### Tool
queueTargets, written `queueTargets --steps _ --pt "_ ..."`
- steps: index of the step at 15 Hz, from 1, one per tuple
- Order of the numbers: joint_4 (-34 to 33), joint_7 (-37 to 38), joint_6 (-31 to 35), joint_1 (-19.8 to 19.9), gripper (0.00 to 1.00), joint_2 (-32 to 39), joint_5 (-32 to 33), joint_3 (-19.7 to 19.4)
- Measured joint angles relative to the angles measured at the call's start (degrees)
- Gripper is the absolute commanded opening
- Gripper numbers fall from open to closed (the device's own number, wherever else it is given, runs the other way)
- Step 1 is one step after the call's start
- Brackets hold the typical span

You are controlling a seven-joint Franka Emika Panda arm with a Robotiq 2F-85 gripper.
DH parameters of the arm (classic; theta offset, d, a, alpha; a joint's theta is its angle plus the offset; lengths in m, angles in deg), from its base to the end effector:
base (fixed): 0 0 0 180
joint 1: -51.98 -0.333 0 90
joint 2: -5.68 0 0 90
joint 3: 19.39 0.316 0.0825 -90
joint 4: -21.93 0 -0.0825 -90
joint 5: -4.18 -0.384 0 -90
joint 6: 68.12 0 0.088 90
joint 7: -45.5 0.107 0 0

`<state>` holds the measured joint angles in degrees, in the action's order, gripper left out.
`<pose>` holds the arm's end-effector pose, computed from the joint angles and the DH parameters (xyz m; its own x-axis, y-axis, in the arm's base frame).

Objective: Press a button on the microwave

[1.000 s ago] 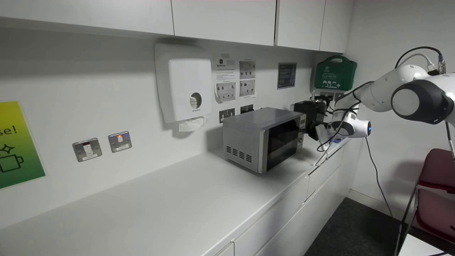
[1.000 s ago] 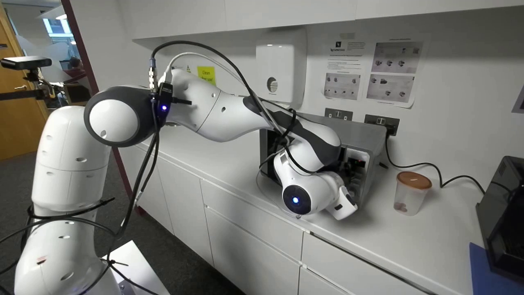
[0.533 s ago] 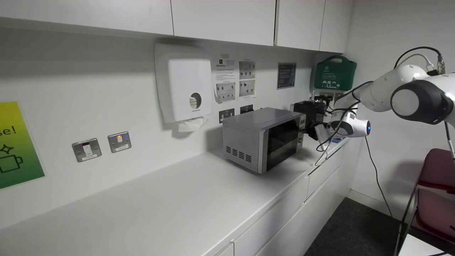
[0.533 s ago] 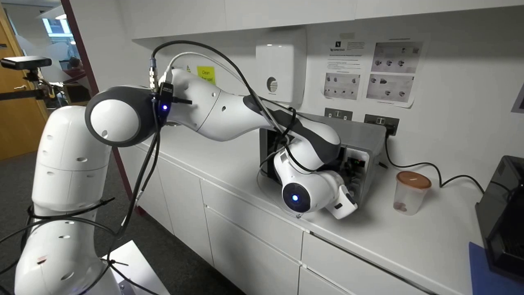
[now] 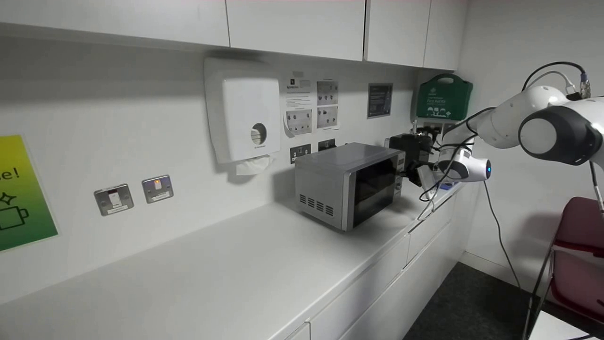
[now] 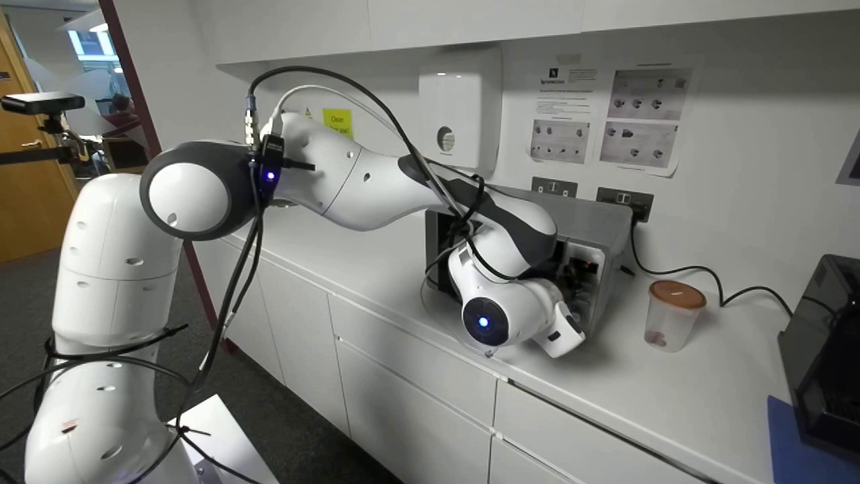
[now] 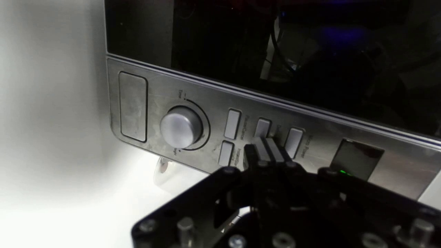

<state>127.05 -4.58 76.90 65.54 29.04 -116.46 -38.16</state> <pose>0.5601 -0.3449 0.3398 0.0315 -0.9803 0.1951 -0.3261 -0.1946 -0.9251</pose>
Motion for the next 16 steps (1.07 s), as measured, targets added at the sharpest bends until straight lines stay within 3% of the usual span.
queueTargets --steps 16 --pt "2.5 -0.5 -0.2 -0.6 0.00 -0.5 3.1 0.9"
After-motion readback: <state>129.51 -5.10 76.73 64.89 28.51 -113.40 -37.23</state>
